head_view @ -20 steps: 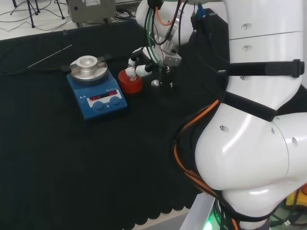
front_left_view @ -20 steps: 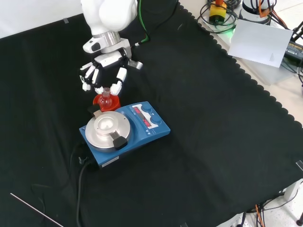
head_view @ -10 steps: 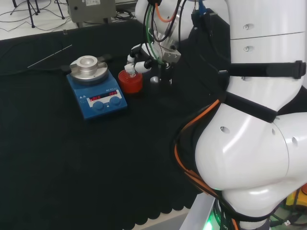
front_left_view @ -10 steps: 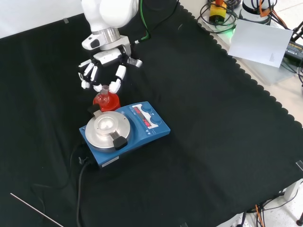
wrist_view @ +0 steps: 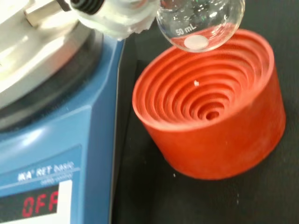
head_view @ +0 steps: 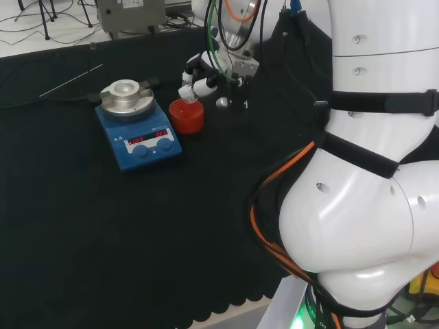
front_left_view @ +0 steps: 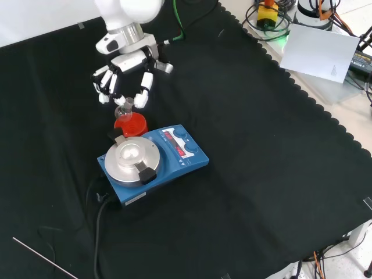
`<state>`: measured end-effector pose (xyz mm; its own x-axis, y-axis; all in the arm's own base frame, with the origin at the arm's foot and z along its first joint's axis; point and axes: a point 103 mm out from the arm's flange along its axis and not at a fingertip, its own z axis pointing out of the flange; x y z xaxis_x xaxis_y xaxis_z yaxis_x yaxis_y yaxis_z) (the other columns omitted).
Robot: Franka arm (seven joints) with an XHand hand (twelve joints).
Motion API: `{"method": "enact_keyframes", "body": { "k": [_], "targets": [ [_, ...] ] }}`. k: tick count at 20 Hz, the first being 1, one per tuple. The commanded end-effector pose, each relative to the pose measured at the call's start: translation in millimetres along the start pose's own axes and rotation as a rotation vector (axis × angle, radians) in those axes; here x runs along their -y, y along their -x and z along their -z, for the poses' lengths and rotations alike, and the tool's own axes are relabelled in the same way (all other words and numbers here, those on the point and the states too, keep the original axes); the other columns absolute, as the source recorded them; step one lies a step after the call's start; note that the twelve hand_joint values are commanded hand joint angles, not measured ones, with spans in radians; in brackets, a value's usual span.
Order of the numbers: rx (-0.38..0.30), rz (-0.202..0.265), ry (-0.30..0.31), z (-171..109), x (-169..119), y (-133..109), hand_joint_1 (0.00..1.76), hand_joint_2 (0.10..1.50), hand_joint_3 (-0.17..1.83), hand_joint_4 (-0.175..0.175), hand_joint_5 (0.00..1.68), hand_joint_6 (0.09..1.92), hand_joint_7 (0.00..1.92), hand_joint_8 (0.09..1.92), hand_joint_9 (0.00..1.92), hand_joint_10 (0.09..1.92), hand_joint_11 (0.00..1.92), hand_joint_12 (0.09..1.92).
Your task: Pick up the round-bottom flask.
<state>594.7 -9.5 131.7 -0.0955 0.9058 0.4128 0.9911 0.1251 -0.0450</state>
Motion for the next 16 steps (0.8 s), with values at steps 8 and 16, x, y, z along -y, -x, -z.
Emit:
{"method": "enact_keyframes", "body": {
  "k": [8,16],
  "targets": [
    [0.062,0.017,-0.017,43.9,14.0,-25.0,1.02,0.83,0.6,0.175,0.98,1.15,0.49,0.57,0.56,0.59,0.03,1.36],
    [0.08,0.022,-0.057,48.7,15.6,-36.6,1.02,0.83,0.61,0.175,0.98,1.15,0.48,0.57,0.55,0.59,0.02,1.36]
  ]
}}
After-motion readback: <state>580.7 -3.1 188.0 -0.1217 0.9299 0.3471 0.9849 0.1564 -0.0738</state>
